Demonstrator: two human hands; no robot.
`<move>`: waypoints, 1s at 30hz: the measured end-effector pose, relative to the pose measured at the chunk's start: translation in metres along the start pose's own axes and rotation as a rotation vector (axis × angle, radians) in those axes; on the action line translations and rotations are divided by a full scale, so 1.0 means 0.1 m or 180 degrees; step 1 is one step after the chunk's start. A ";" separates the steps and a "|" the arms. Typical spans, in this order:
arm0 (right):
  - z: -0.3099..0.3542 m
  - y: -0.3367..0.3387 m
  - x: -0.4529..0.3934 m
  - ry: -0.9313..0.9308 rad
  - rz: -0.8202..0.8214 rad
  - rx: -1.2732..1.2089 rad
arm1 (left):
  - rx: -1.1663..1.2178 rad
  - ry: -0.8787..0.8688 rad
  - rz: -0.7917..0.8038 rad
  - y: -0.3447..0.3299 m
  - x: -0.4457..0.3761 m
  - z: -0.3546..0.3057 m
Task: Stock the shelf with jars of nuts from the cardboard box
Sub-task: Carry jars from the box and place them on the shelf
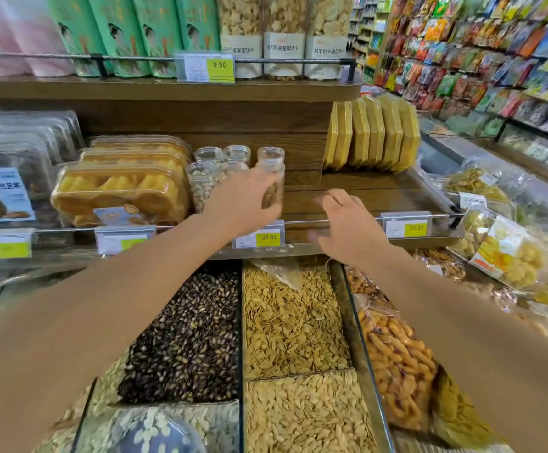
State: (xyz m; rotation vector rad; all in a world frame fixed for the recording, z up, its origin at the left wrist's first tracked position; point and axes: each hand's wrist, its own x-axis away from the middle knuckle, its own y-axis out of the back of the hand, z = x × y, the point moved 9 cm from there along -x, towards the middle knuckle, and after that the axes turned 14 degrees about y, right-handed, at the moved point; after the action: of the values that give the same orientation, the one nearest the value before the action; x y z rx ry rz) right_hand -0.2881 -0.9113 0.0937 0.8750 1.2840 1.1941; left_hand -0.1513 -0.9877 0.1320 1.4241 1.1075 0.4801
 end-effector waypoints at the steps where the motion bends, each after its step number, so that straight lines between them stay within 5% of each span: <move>1: 0.09 0.02 0.12 -0.0042 -0.0002 0.0003 | -0.0055 -0.0042 0.0056 0.01 0.19 0.03; 16: 1.94 -0.78 2.75 -0.0892 0.0601 -0.0078 | 0.0237 -0.0797 0.1280 -0.51 3.30 0.36; 30: 2.87 -1.08 6.75 -0.2694 0.0500 -0.0209 | 0.0205 -0.2284 0.1804 -0.98 6.27 -1.46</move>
State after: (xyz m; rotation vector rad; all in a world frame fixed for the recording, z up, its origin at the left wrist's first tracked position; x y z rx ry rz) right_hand -0.0592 -0.2416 -0.1285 1.2639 0.4927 0.8173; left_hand -0.0155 -0.4052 -0.1261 1.7690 0.1382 0.2779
